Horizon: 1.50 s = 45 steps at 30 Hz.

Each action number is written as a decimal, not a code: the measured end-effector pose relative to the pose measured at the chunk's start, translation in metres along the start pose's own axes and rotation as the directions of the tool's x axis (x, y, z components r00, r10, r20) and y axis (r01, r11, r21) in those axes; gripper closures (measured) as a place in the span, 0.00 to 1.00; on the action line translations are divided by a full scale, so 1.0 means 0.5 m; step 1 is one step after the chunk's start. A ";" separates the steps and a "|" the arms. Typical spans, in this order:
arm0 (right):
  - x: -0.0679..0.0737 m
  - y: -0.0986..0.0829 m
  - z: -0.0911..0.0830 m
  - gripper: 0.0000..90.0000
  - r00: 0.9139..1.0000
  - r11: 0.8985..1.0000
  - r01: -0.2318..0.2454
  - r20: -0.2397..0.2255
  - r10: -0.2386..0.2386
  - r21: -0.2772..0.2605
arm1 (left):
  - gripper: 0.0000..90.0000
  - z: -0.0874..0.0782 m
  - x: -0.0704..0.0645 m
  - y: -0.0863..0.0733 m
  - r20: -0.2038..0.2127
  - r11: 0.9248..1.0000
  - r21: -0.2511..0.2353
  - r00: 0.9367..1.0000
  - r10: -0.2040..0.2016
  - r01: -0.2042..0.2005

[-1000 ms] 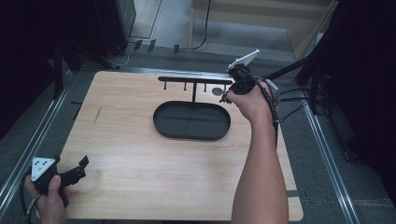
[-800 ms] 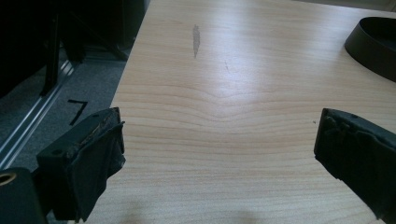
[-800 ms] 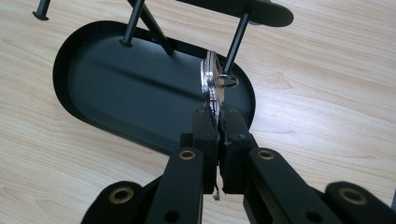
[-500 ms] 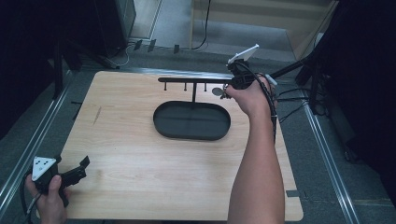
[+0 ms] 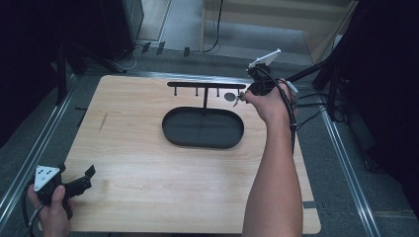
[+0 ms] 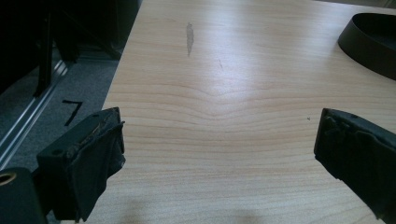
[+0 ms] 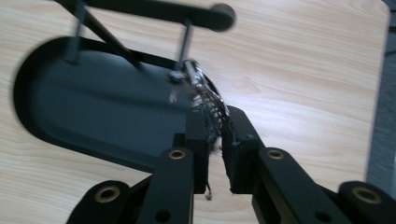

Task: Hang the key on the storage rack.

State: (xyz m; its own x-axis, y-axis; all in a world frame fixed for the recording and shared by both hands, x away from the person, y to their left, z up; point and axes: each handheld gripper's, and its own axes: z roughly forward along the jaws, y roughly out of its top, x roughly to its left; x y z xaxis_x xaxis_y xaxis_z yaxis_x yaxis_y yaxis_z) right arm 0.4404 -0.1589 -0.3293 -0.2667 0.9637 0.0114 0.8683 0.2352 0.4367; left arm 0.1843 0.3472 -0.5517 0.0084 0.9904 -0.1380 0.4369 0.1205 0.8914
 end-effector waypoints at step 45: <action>-0.145 -0.241 0.169 0.19 0.988 0.995 -0.089 0.128 0.082 0.051 | 0.02 0.001 0.000 0.000 0.002 1.000 0.002 1.000 -0.001 0.001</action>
State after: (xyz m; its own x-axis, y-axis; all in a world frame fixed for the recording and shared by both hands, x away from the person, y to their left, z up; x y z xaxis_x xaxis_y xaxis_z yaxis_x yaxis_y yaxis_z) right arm 0.3904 -0.2463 -0.4585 -0.1389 0.9879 -0.0684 0.9088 0.1546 0.3876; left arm 0.1846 0.3470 -0.5517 0.0096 0.9901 -0.1399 0.4390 0.1215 0.8903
